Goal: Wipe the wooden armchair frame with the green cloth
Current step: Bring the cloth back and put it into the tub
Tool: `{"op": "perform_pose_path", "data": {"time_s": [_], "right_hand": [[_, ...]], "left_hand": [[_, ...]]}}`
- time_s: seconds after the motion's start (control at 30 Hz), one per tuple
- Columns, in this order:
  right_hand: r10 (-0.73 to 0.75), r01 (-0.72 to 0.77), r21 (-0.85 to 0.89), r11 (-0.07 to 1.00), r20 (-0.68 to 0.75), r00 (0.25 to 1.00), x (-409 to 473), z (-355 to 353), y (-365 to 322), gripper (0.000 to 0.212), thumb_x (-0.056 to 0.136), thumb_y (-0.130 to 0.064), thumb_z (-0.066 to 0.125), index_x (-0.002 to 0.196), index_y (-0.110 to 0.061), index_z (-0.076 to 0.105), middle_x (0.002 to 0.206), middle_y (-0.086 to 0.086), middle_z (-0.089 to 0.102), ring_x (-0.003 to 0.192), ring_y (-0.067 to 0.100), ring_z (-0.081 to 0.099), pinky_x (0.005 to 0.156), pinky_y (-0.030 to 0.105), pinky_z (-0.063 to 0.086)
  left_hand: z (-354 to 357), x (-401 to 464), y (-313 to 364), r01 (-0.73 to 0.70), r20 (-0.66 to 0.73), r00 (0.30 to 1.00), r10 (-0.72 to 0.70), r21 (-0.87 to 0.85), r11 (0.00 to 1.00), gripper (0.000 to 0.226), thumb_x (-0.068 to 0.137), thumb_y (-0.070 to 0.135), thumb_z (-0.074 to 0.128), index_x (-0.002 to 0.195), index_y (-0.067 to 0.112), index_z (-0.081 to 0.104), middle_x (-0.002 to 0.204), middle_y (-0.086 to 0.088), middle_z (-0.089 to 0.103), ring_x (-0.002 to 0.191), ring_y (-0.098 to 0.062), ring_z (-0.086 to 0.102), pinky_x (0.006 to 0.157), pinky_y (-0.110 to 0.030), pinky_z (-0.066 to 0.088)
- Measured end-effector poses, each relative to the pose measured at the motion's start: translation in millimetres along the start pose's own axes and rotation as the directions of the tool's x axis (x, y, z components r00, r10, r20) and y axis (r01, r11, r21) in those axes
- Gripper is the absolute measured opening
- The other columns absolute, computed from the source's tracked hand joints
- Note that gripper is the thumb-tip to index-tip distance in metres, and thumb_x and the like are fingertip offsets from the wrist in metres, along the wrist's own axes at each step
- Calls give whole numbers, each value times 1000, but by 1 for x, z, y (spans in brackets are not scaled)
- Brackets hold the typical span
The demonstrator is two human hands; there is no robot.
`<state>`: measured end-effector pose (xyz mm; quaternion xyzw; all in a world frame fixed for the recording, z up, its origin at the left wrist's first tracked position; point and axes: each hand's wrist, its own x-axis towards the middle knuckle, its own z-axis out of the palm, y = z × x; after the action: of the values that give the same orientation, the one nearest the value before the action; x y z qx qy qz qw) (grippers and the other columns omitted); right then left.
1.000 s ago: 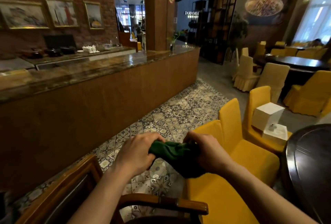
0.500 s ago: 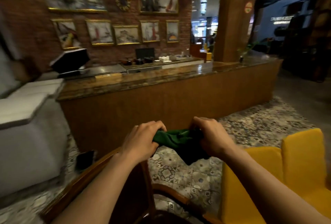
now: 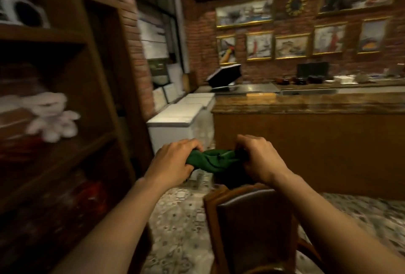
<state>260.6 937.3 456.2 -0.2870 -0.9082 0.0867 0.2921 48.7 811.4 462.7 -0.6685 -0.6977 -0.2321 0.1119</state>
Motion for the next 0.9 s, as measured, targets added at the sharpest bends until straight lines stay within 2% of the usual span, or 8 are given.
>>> {"op": "perform_pose_path", "data": {"time_s": [0.1, 0.17, 0.27, 0.37, 0.47, 0.67, 0.83, 0.9], "right_hand": [[-141, 139, 65, 988, 23, 990, 30, 35, -89, 35, 79, -4, 70, 94, -32, 55, 106, -1, 67, 92, 26, 65, 74, 45, 57], [-238, 232, 105, 967, 50, 970, 43, 57, -154, 33, 79, -4, 69, 99, -29, 60, 105, 1, 68, 94, 26, 65, 76, 45, 57], [-373, 357, 165, 920, 79, 924, 49, 87, -258, 32, 74, -4, 66, 97, -25, 62, 101, 4, 69, 94, 31, 65, 76, 43, 54], [-480, 444, 242, 863, 116, 870, 39, 117, -363, 33, 69, -4, 61, 96, -24, 59, 101, 6, 68, 97, 38, 64, 77, 48, 54], [-592, 538, 299, 788, 129, 795, 18, 145, -467, 35, 68, -6, 61, 97, -25, 58, 104, 5, 67, 99, 38, 63, 78, 48, 54], [-743, 619, 457, 639, 157, 651, -44, 193, -635, 36, 70, -4, 64, 94, -30, 55, 106, -2, 66, 98, 33, 64, 78, 46, 54], [-829, 640, 563, 523, 159, 537, -104, 226, -732, 35, 70, -4, 64, 95, -28, 56, 106, 1, 66, 99, 35, 63, 80, 45, 53], [-857, 650, 587, 483, 164, 488, -124, 239, -756, 35, 72, -6, 65, 96, -29, 57, 108, 2, 66, 100, 35, 63, 81, 45, 54]], "left_hand": [[-59, -66, -57, 128, -78, 990, -121, 84, 988, 42, 73, 14, 74, 102, 39, 57, 104, 16, 68, 96, -21, 68, 71, -35, 48], [-101, -119, -90, 213, -120, 973, -197, 138, 967, 45, 72, 12, 75, 104, 39, 57, 105, 16, 68, 98, -21, 68, 72, -37, 49], [-163, -206, -128, 345, -165, 934, -316, 201, 917, 47, 73, 13, 78, 104, 40, 55, 105, 16, 66, 96, -19, 67, 75, -38, 50], [-222, -297, -157, 470, -218, 879, -425, 240, 849, 47, 75, 12, 78, 102, 42, 54, 103, 17, 65, 95, -19, 66, 76, -41, 51], [-274, -392, -178, 582, -282, 809, -515, 265, 769, 45, 76, 11, 78, 103, 40, 57, 105, 13, 68, 97, -19, 65, 76, -39, 50], [-351, -561, -186, 757, -355, 652, -670, 268, 595, 44, 76, 8, 75, 107, 35, 61, 113, 9, 69, 104, -23, 65, 79, -40, 50], [-384, -672, -175, 852, -399, 523, -753, 278, 444, 39, 76, 10, 74, 105, 33, 61, 110, 5, 70, 101, -27, 66, 71, -38, 48], [-388, -704, -168, 880, -414, 471, -779, 281, 382, 43, 73, 11, 74, 107, 34, 61, 113, 4, 71, 103, -29, 67, 73, -40, 51]]}}
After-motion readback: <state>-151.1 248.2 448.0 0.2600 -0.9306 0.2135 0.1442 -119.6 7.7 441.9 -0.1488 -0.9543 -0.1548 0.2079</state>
